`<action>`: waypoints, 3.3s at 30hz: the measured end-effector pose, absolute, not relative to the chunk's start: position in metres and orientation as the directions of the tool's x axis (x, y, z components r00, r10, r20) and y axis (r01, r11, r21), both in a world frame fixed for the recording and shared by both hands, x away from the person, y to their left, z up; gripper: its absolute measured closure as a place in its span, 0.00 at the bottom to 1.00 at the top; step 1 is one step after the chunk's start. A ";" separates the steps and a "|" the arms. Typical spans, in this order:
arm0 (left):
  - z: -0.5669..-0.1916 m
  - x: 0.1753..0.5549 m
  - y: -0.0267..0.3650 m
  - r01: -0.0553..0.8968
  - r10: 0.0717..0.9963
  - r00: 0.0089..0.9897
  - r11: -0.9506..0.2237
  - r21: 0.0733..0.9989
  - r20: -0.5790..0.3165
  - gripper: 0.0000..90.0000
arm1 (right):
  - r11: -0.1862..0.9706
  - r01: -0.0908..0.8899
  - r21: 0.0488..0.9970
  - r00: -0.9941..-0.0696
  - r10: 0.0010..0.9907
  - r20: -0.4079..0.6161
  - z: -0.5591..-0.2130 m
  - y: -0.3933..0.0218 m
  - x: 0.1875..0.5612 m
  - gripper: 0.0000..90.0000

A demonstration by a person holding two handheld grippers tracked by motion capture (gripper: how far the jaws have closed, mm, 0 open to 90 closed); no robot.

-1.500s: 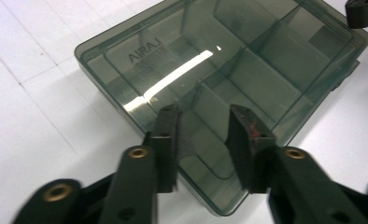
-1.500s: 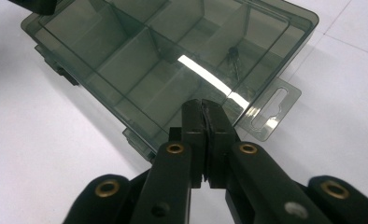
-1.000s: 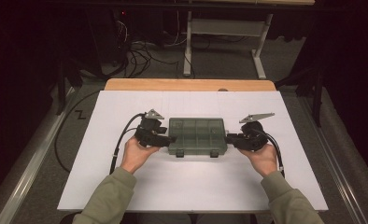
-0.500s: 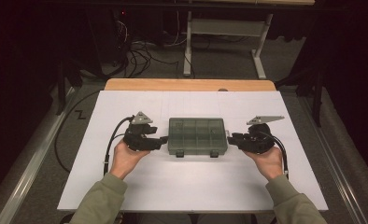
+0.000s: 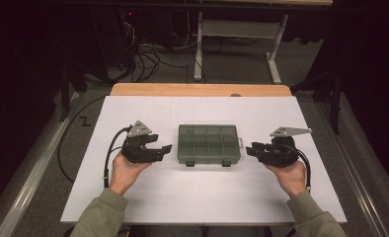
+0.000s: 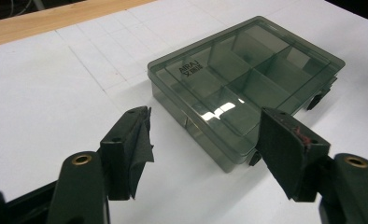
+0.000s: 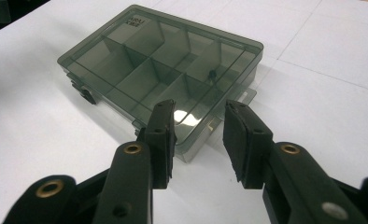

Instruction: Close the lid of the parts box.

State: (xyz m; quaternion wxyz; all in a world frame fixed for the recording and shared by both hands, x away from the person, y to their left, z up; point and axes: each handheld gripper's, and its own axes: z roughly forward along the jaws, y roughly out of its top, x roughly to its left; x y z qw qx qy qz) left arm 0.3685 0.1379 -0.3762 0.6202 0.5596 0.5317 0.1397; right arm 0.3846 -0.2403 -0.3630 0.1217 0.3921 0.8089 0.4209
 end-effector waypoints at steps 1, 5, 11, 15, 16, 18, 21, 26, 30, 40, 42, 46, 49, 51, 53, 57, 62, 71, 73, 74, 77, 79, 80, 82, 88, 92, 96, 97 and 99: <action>-0.376 0.368 0.139 0.419 0.767 0.394 0.340 0.842 -0.506 0.38 | 0.335 0.531 0.778 -0.663 0.736 0.135 -0.363 -0.242 0.384 0.71; -0.377 0.363 0.144 0.410 0.767 0.393 0.348 0.843 -0.508 0.37 | 0.322 0.524 0.788 -0.660 0.738 0.137 -0.365 -0.247 0.378 0.69; -0.381 0.357 0.154 0.395 0.760 0.382 0.380 0.836 -0.526 0.36 | 0.303 0.513 0.803 -0.655 0.743 0.138 -0.368 -0.255 0.369 0.64; -0.385 0.352 0.157 0.388 0.757 0.380 0.391 0.834 -0.532 0.36 | 0.282 0.503 0.817 -0.648 0.749 0.141 -0.370 -0.260 0.364 0.62; -0.385 0.350 0.159 0.387 0.757 0.379 0.392 0.835 -0.532 0.36 | 0.277 0.501 0.820 -0.647 0.750 0.142 -0.371 -0.262 0.362 0.62; -0.386 0.348 0.161 0.377 0.755 0.380 0.402 0.835 -0.535 0.36 | 0.274 0.489 0.828 -0.648 0.749 0.134 -0.372 -0.263 0.359 0.61; -0.388 0.345 0.164 0.368 0.757 0.373 0.410 0.835 -0.536 0.36 | 0.274 0.477 0.835 -0.652 0.748 0.128 -0.374 -0.266 0.355 0.60; -0.391 0.341 0.169 0.356 0.760 0.362 0.421 0.834 -0.539 0.35 | 0.263 0.456 0.850 -0.652 0.749 0.119 -0.378 -0.271 0.348 0.57; -0.393 0.339 0.173 0.341 0.758 0.352 0.442 0.830 -0.549 0.35 | 0.246 0.453 0.857 -0.647 0.752 0.126 -0.381 -0.275 0.344 0.54; -0.395 0.332 0.183 0.305 0.771 0.339 0.452 0.838 -0.539 0.33 | 0.218 0.440 0.871 -0.641 0.755 0.135 -0.391 -0.281 0.336 0.52; -0.396 0.332 0.185 0.303 0.770 0.336 0.457 0.836 -0.542 0.33 | 0.214 0.439 0.873 -0.639 0.758 0.135 -0.392 -0.283 0.334 0.51; -0.399 0.330 0.185 0.298 0.769 0.336 0.460 0.836 -0.543 0.33 | 0.203 0.438 0.876 -0.629 0.765 0.138 -0.394 -0.288 0.331 0.50; -0.403 0.328 0.185 0.300 0.773 0.333 0.455 0.838 -0.539 0.33 | 0.195 0.438 0.877 -0.621 0.771 0.139 -0.395 -0.291 0.328 0.48; -0.405 0.327 0.186 0.296 0.774 0.326 0.461 0.837 -0.542 0.33 | 0.194 0.430 0.882 -0.621 0.772 0.133 -0.396 -0.293 0.326 0.47; -0.407 0.326 0.187 0.292 0.779 0.324 0.457 0.840 -0.537 0.34 | 0.192 0.423 0.885 -0.622 0.772 0.131 -0.397 -0.295 0.324 0.47; -0.410 0.324 0.188 0.287 0.776 0.322 0.467 0.837 -0.543 0.34 | 0.192 0.424 0.885 -0.613 0.780 0.125 -0.401 -0.299 0.320 0.46; -0.418 0.325 0.191 0.285 0.786 0.299 0.467 0.837 -0.540 0.33 | 0.184 0.412 0.892 -0.601 0.791 0.114 -0.406 -0.302 0.315 0.43; -0.426 0.322 0.193 0.259 0.789 0.282 0.485 0.835 -0.546 0.33 | 0.185 0.427 0.885 -0.575 0.811 0.108 -0.418 -0.310 0.313 0.41; -0.427 0.322 0.193 0.255 0.792 0.280 0.483 0.837 -0.543 0.33 | 0.186 0.429 0.884 -0.574 0.812 0.108 -0.420 -0.312 0.313 0.41; -0.428 0.322 0.194 0.252 0.796 0.281 0.477 0.842 -0.535 0.33 | 0.189 0.427 0.884 -0.573 0.814 0.102 -0.421 -0.313 0.312 0.41; -0.429 0.320 0.196 0.242 0.799 0.279 0.478 0.844 -0.532 0.33 | 0.185 0.433 0.882 -0.565 0.818 0.105 -0.424 -0.314 0.311 0.41; -0.430 0.319 0.199 0.242 0.796 0.275 0.485 0.840 -0.539 0.33 | 0.201 0.432 0.879 -0.563 0.822 0.089 -0.425 -0.314 0.310 0.41; -0.431 0.319 0.201 0.242 0.796 0.269 0.489 0.838 -0.542 0.33 | 0.213 0.426 0.879 -0.565 0.822 0.075 -0.426 -0.313 0.310 0.41; -0.432 0.319 0.204 0.243 0.797 0.255 0.496 0.834 -0.548 0.33 | 0.214 0.423 0.881 -0.571 0.818 0.075 -0.426 -0.313 0.309 0.41; -0.435 0.320 0.213 0.236 0.795 0.220 0.519 0.822 -0.565 0.33 | 0.206 0.420 0.884 -0.569 0.819 0.079 -0.428 -0.313 0.308 0.41; -0.437 0.321 0.212 0.248 0.799 0.219 0.509 0.824 -0.560 0.33 | 0.200 0.420 0.885 -0.559 0.826 0.079 -0.428 -0.314 0.308 0.41; -0.437 0.322 0.212 0.252 0.798 0.223 0.507 0.824 -0.560 0.33 | 0.195 0.425 0.884 -0.555 0.827 0.085 -0.429 -0.316 0.309 0.40; -0.438 0.322 0.212 0.252 0.798 0.222 0.508 0.824 -0.560 0.33 | 0.193 0.426 0.884 -0.555 0.827 0.087 -0.429 -0.316 0.309 0.40; -0.438 0.323 0.212 0.254 0.799 0.223 0.506 0.824 -0.559 0.33 | 0.193 0.428 0.883 -0.555 0.827 0.089 -0.429 -0.316 0.309 0.40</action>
